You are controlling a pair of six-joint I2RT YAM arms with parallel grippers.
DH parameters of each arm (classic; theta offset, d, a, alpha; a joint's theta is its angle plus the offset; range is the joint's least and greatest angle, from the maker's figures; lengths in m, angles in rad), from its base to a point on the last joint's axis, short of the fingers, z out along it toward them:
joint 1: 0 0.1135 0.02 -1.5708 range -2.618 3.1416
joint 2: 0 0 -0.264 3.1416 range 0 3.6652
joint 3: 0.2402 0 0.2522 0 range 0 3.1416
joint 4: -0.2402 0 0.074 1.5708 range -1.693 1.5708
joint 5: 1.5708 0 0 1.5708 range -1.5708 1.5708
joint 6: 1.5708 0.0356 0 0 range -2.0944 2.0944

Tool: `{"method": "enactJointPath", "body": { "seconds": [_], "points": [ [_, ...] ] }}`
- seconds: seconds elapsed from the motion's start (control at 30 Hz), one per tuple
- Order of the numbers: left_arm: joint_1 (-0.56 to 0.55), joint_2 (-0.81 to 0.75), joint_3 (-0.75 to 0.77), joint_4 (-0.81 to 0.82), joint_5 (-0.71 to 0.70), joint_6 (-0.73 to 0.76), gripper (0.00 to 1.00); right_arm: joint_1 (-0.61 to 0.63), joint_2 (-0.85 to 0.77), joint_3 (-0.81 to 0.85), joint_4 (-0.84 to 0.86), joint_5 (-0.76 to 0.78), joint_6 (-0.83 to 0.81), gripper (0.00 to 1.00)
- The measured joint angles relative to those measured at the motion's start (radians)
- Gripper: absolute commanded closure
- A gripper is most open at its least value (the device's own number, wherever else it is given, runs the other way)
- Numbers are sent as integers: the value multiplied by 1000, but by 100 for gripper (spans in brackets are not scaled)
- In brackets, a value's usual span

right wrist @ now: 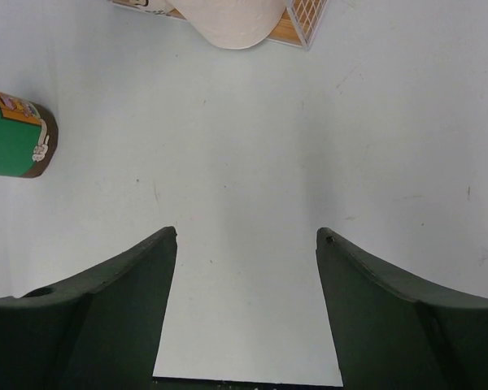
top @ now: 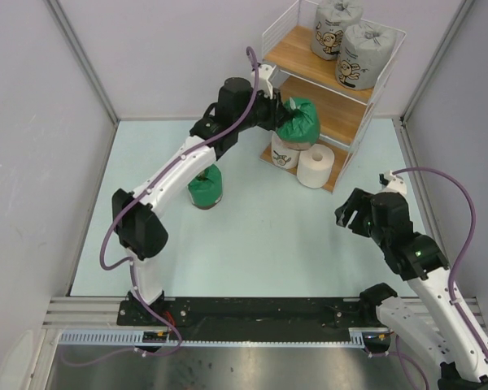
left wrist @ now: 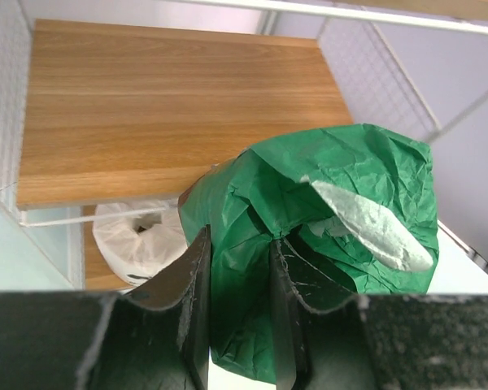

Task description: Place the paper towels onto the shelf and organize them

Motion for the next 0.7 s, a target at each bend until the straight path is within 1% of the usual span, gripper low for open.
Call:
{"method": "enactJointPath", "body": {
  "seconds": [0.2,0.43,0.7],
  "points": [
    [1,58,94,-20,-64,1,100,0,12,0,-16,5,0,26],
    [7,62,127,-16,-139,0,100,0,37,0,-15,6,-2,26],
    [20,83,130,48,-236,-7,100,0,38,0,-15,27,-13,26]
  ]
}}
